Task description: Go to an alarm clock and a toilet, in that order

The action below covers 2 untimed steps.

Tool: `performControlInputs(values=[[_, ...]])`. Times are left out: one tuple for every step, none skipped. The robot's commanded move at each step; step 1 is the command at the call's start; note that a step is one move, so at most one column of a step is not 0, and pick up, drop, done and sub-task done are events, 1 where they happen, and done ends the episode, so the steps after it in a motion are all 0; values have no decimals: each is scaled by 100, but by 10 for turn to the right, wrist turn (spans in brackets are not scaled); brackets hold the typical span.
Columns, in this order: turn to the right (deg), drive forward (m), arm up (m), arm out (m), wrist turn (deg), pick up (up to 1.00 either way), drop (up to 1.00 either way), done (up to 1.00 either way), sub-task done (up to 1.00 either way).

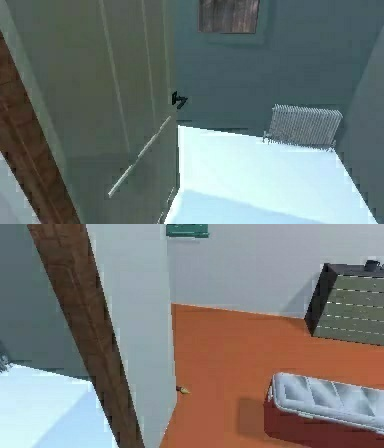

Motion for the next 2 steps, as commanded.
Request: performControlInputs(values=[[120,0,0,0,0,0,0,0,0],[0,100,0,0,0,0,0,0,0]])
